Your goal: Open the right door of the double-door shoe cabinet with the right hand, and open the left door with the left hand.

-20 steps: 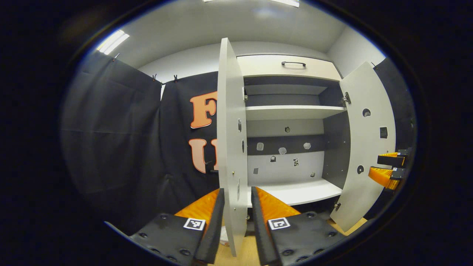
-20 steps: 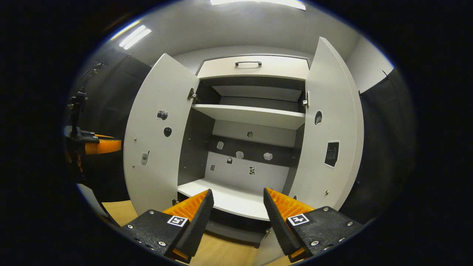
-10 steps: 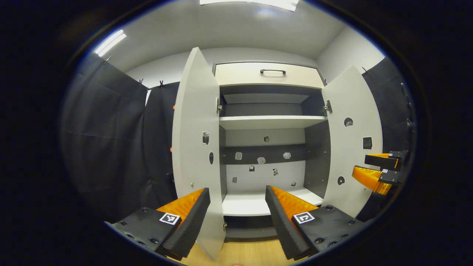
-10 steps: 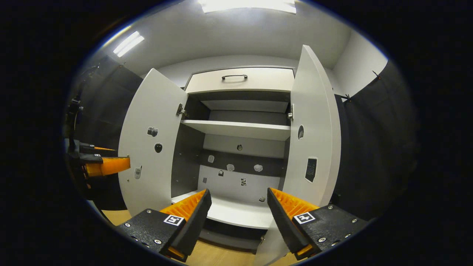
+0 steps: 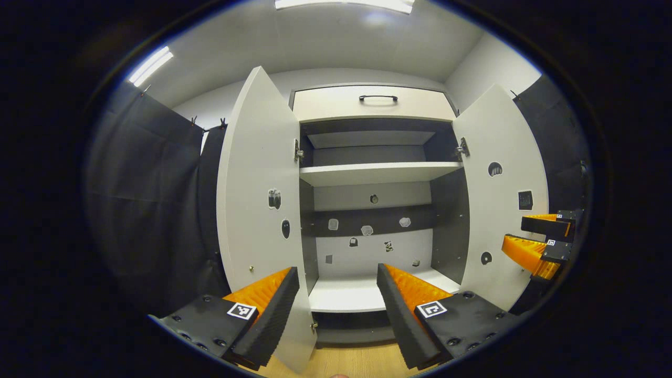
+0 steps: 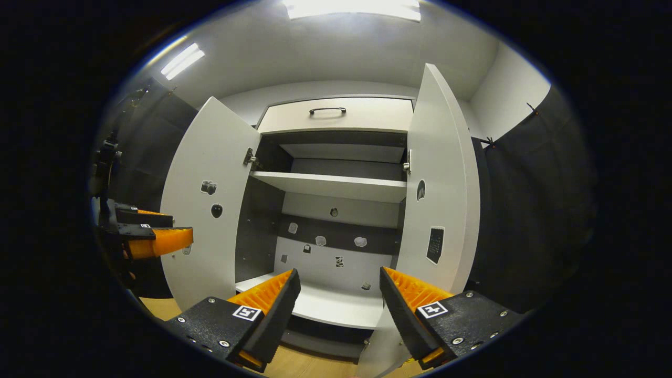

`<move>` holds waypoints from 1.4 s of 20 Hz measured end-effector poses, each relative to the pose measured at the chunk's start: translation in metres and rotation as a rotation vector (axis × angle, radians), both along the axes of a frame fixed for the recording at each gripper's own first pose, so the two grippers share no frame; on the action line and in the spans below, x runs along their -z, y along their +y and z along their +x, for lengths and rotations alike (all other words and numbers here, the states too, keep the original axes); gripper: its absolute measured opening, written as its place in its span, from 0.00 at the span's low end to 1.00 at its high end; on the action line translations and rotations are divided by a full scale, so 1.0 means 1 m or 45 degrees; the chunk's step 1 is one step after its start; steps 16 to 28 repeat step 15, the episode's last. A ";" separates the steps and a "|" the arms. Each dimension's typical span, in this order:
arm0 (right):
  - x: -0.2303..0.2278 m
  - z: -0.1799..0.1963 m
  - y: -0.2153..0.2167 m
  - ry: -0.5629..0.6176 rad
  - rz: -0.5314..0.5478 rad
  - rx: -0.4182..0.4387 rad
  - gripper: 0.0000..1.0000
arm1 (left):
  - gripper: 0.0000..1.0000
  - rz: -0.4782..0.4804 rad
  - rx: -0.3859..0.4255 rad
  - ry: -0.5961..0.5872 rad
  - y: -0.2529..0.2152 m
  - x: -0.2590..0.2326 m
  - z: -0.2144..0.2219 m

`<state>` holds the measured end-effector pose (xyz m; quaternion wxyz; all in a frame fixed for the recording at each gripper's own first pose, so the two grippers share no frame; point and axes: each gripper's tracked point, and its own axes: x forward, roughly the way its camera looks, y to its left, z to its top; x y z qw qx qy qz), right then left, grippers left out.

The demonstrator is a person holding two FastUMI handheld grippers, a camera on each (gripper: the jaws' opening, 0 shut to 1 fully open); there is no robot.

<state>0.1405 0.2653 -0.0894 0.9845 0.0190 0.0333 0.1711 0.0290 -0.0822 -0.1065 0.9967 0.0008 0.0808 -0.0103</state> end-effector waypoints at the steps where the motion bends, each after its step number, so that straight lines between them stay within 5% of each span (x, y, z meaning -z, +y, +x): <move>1: 0.001 0.001 -0.001 -0.001 -0.003 0.005 0.92 | 0.96 -0.006 0.006 -0.003 -0.001 0.000 0.001; 28: -0.002 0.005 -0.002 -0.018 -0.004 0.037 0.92 | 0.96 0.000 -0.008 -0.044 0.010 -0.004 0.009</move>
